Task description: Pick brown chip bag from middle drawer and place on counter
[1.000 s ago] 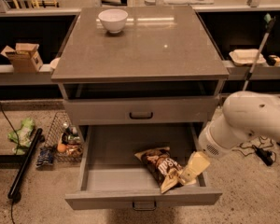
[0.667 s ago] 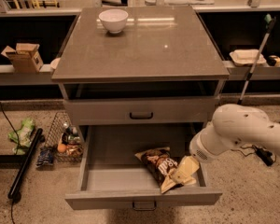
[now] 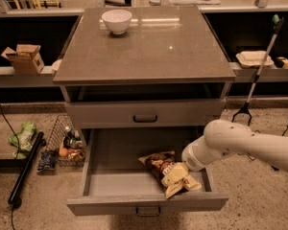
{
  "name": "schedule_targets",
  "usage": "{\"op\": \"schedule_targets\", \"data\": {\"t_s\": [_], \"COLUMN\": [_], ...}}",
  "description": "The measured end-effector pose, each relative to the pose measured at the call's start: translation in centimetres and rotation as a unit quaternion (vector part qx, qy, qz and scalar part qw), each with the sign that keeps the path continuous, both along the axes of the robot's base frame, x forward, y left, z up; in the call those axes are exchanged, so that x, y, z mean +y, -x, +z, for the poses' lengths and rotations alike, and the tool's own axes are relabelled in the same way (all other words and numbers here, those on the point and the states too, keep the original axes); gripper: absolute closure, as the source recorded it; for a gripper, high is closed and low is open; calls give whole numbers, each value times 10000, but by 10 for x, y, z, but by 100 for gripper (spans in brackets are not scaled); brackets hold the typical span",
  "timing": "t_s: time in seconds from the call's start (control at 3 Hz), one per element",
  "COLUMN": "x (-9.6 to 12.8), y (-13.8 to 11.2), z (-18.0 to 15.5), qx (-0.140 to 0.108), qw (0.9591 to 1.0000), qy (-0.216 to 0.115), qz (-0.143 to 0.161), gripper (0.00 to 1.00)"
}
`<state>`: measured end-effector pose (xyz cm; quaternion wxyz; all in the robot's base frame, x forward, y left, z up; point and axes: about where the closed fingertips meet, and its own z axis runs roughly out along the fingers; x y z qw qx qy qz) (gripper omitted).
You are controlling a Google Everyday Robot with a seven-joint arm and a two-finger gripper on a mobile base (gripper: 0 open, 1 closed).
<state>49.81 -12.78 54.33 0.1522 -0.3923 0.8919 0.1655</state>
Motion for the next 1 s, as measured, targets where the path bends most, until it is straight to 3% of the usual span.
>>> {"op": "schedule_targets", "data": {"t_s": [0.33, 1.0], "x": [10, 19], "y": [-10, -22], "z": [-25, -72], "qx": [138, 436], "qw": [9993, 9965], "qy": [12, 137], "qz": [-337, -698], "gripper": [0, 0]}}
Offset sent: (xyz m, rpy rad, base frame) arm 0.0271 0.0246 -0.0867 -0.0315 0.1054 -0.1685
